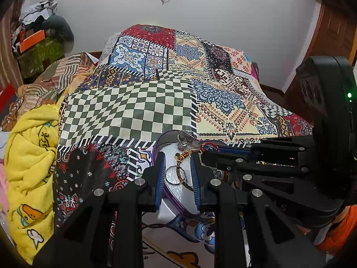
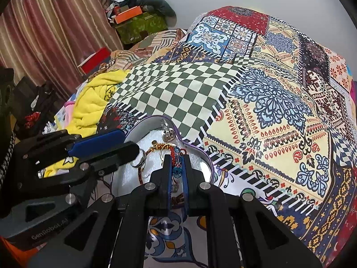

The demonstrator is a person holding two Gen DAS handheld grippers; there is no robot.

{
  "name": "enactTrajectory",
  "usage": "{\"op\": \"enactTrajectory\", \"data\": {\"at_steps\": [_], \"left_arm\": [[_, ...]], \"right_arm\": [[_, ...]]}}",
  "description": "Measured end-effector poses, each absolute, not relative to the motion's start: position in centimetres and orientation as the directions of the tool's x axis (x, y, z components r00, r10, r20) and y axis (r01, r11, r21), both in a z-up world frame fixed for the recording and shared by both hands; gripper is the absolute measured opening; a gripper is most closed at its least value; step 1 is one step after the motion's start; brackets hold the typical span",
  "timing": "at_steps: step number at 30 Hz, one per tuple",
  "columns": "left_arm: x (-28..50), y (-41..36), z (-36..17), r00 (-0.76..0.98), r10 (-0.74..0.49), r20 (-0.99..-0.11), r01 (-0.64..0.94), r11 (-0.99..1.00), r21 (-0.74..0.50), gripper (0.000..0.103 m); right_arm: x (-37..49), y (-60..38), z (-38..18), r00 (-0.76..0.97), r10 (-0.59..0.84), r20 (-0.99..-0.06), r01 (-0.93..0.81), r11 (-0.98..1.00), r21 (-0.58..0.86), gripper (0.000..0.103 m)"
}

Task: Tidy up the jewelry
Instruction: 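Carry both held pieces over the heart tin and lower them inside, then open both tools over the heart tin and lift them away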

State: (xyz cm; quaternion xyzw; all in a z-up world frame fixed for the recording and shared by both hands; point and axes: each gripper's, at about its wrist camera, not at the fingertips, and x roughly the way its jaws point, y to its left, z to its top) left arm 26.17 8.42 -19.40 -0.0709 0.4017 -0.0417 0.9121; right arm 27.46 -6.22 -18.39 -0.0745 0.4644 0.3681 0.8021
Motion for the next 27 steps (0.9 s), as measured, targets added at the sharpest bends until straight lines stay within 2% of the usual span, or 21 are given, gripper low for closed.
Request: {"op": "enactTrajectory", "data": {"at_steps": [3,10,13,27], "left_arm": [[25.8,8.5,-19.1,0.675,-0.12,-0.728,0.011,0.988,-0.153,0.021],[24.4,9.1,-17.6,0.687,-0.083,-0.722,-0.02,0.991,-0.134,0.022],[23.6,9.2,-16.7,0.696,-0.072,-0.714,-0.034,0.991,-0.132,0.033],[20.2,6.6,-14.1,0.705,-0.066,-0.706,-0.021,0.993,-0.114,0.037]], "right_arm": [[27.2,-6.5,-18.1,0.31,0.512,-0.801,-0.651,0.728,0.214,0.025],[25.6,-7.3,-15.5,0.369,0.513,-0.775,-0.659,0.732,0.171,0.025],[24.7,-8.0,-14.2,0.401,0.513,-0.759,-0.659,0.737,0.15,0.025],[22.0,-12.8,-12.1,0.46,0.495,-0.737,-0.599,0.786,0.154,0.026]]}}
